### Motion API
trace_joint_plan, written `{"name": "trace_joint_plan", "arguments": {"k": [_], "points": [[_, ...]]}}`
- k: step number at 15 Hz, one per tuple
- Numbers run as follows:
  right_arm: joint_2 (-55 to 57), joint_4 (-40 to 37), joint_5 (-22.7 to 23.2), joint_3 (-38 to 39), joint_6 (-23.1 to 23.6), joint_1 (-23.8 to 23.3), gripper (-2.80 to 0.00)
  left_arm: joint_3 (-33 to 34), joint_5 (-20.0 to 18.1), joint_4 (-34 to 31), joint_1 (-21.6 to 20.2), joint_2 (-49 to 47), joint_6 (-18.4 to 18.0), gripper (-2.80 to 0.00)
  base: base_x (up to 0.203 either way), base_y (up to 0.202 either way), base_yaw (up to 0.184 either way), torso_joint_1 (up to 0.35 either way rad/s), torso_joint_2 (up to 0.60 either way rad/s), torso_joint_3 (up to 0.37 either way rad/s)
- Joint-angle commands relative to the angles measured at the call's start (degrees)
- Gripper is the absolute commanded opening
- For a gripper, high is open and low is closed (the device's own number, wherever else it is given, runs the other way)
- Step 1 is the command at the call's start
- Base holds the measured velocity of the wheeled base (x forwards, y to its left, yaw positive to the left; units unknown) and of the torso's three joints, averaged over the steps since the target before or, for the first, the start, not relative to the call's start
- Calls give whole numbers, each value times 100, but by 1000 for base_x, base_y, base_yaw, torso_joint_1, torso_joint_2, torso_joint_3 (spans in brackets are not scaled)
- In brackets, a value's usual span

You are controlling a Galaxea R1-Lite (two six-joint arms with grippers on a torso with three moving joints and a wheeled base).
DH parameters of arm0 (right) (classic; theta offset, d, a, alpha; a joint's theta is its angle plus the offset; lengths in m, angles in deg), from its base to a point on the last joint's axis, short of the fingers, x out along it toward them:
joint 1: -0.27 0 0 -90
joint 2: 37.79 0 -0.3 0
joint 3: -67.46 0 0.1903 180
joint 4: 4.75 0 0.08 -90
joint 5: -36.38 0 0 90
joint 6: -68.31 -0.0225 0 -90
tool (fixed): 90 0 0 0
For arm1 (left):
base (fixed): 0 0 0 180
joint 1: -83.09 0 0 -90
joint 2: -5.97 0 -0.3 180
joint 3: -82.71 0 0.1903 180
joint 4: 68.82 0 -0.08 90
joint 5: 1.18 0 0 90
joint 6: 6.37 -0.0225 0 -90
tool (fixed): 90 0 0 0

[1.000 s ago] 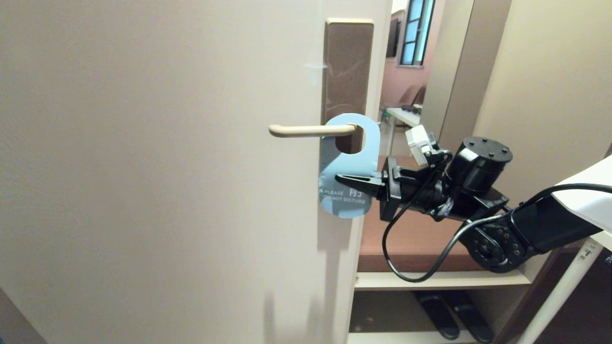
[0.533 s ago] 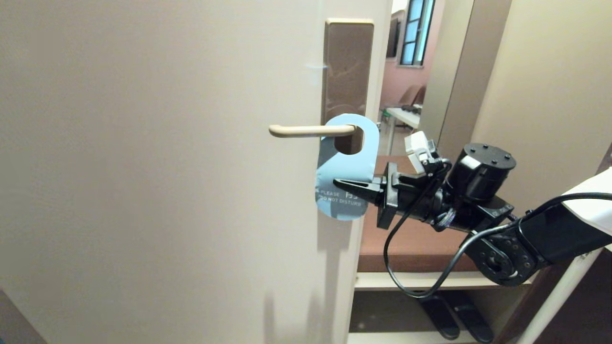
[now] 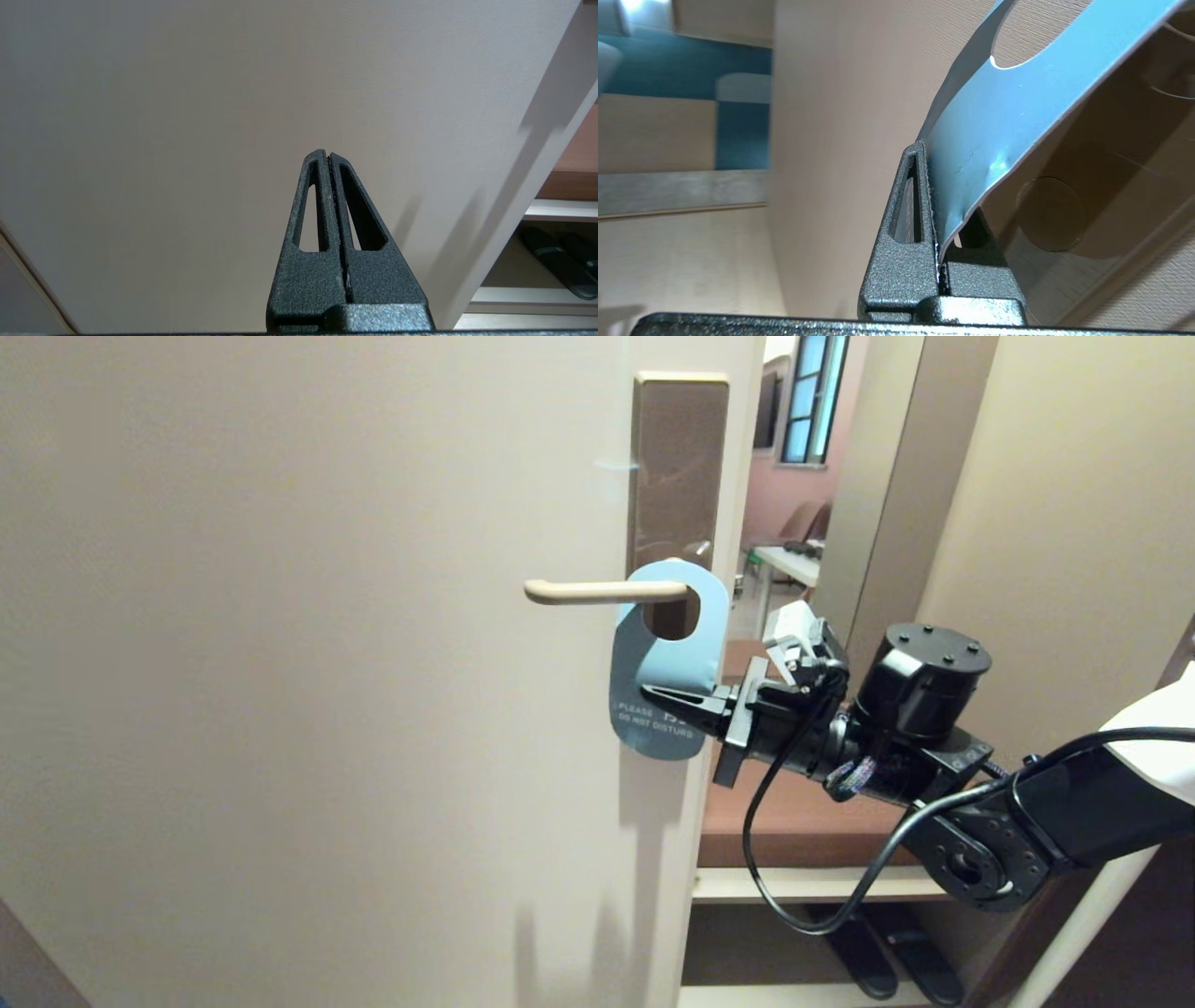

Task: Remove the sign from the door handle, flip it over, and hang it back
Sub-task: Take down the sign

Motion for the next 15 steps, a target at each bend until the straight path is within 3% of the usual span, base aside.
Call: {"name": "trace_joint_plan", "arguments": {"k": [1,8,15], "points": [[-2,51,-336,8,184,51,-280,6,2,2,-1,-2,4,-280,0,0,0,0,0,0],[-42,68,-1426,118,470,322,-280,-1,2,2,-1,-2,4,-280,0,0,0,0,0,0],[-210,7,-1888,288,472,649,-280,-1,2,2,-1,-2,4,-280,0,0,0,0,0,0]]}}
